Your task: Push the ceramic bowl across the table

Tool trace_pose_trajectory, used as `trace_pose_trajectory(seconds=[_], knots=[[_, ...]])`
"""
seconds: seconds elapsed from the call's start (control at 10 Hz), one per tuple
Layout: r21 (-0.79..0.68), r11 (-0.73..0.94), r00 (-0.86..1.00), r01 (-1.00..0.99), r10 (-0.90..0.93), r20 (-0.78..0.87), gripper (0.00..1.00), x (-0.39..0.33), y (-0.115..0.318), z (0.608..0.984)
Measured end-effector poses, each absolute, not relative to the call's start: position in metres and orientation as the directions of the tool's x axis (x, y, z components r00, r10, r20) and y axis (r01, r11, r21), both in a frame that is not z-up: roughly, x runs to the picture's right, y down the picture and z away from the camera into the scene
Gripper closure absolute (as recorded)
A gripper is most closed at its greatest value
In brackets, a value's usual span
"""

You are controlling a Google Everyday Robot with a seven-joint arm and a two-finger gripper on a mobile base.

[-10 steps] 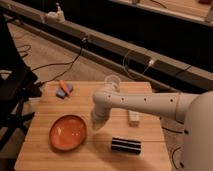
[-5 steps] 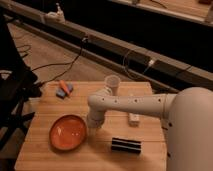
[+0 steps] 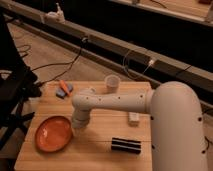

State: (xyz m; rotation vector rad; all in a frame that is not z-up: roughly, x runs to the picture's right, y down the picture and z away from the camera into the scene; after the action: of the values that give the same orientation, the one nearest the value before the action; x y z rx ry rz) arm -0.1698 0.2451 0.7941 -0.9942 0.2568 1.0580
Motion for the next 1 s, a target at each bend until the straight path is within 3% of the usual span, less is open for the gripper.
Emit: trace_pose_trajectory(seconds=[0.6,1.0], knots=[[-0.711,0.229,0.697,-0.664,0.533,-0.479,1.0,-0.27,0.255,0.77],[-0.643,0.216,0.606,-0.735,0.635,-0.479,1.0,-0.23,0.205,0.775]])
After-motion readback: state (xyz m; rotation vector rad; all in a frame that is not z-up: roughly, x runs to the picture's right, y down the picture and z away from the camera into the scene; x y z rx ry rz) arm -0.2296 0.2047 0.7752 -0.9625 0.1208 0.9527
